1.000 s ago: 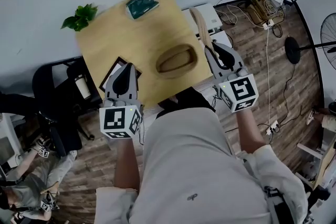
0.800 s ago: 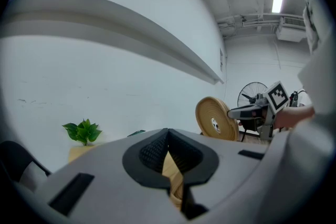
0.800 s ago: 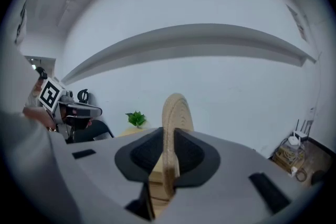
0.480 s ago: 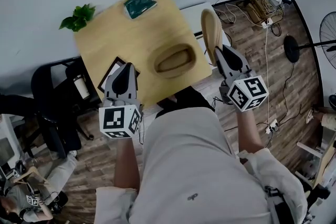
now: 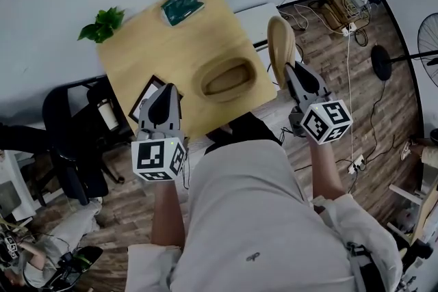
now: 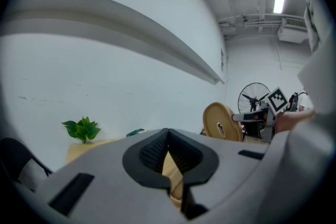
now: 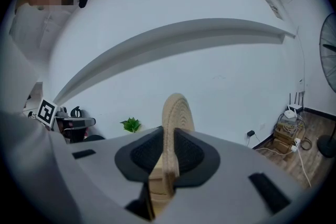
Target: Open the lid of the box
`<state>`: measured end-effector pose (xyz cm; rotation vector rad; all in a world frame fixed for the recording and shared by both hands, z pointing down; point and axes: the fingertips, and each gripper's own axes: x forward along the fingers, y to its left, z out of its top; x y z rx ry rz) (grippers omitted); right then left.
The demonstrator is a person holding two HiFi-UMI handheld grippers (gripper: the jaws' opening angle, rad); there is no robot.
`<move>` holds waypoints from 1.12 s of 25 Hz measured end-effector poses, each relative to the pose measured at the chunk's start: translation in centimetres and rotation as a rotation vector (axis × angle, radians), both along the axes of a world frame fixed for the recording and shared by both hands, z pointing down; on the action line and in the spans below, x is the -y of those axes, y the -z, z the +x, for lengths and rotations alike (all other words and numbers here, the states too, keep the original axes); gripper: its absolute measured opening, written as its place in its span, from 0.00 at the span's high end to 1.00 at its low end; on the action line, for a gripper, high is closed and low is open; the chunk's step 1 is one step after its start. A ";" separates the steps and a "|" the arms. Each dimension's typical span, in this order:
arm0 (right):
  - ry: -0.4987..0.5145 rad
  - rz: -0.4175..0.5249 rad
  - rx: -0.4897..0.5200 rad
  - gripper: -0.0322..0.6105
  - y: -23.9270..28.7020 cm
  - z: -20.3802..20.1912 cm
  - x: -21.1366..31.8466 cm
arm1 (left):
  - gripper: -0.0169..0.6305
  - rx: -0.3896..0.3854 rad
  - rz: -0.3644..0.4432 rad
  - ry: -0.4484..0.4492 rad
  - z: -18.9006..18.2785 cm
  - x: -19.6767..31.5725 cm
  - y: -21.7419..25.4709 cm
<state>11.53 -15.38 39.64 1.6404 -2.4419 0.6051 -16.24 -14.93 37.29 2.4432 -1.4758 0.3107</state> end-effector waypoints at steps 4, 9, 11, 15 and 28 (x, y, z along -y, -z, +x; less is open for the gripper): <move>0.005 -0.007 -0.002 0.86 -0.3 0.2 -0.1 | 0.97 0.001 -0.001 -0.001 0.2 -0.1 0.0; 0.005 -0.016 -0.006 0.86 -0.6 0.3 -0.2 | 0.97 0.002 -0.002 -0.002 0.2 -0.1 0.0; 0.003 -0.016 -0.005 0.86 -0.7 0.2 -0.3 | 0.96 0.003 -0.003 -0.003 0.2 -0.2 0.0; 0.008 -0.015 -0.008 0.86 -0.7 0.0 -0.4 | 0.97 0.005 -0.004 -0.005 0.4 -0.3 -0.1; 0.002 -0.008 -0.010 0.86 -0.4 0.4 -0.6 | 0.96 0.007 0.000 -0.013 0.8 -0.4 0.0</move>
